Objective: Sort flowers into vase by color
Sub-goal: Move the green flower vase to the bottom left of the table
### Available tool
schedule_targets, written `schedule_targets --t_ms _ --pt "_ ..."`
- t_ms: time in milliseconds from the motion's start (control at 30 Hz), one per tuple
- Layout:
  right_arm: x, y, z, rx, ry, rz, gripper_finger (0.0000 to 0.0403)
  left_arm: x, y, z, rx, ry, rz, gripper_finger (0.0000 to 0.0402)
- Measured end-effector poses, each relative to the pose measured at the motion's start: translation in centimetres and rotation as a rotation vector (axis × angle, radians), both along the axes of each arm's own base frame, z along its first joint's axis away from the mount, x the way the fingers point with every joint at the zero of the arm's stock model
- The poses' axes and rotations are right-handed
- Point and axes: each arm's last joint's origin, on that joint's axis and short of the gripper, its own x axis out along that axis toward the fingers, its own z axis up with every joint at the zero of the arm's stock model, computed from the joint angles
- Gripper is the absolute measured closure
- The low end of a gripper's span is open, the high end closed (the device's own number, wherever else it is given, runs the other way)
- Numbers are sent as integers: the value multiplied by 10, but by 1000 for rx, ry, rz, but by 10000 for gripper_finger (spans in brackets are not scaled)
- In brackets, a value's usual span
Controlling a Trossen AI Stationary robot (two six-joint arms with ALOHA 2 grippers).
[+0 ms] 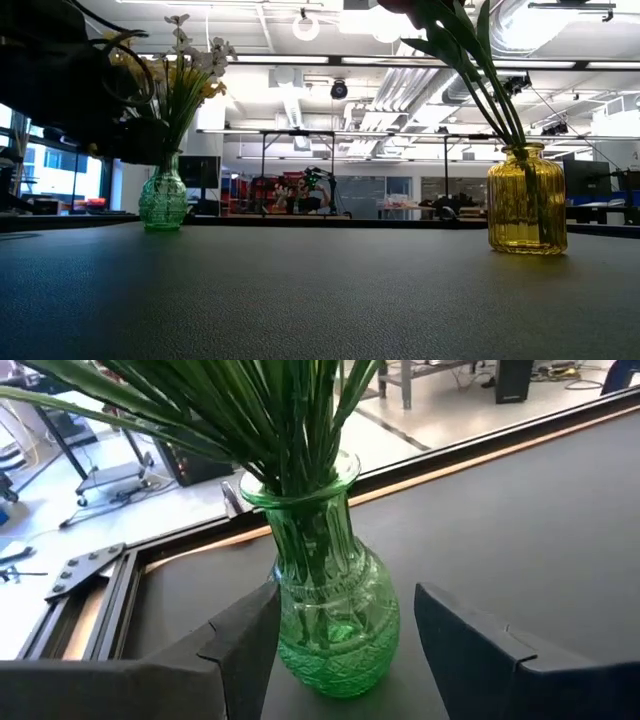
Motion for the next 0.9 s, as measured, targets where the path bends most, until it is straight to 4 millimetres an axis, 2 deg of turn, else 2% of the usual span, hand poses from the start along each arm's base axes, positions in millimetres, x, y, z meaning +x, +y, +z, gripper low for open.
schedule_targets --t_ms 333,600,900 --pt "1 1 2 1 -18 27 222 0 7 9 -8 -7 26 174" --pt "2 2 3 -6 -20 38 222 14 14 8 -27 64 11 174" --pt "1 2 3 -6 -19 39 222 12 28 6 -48 92 88 174"
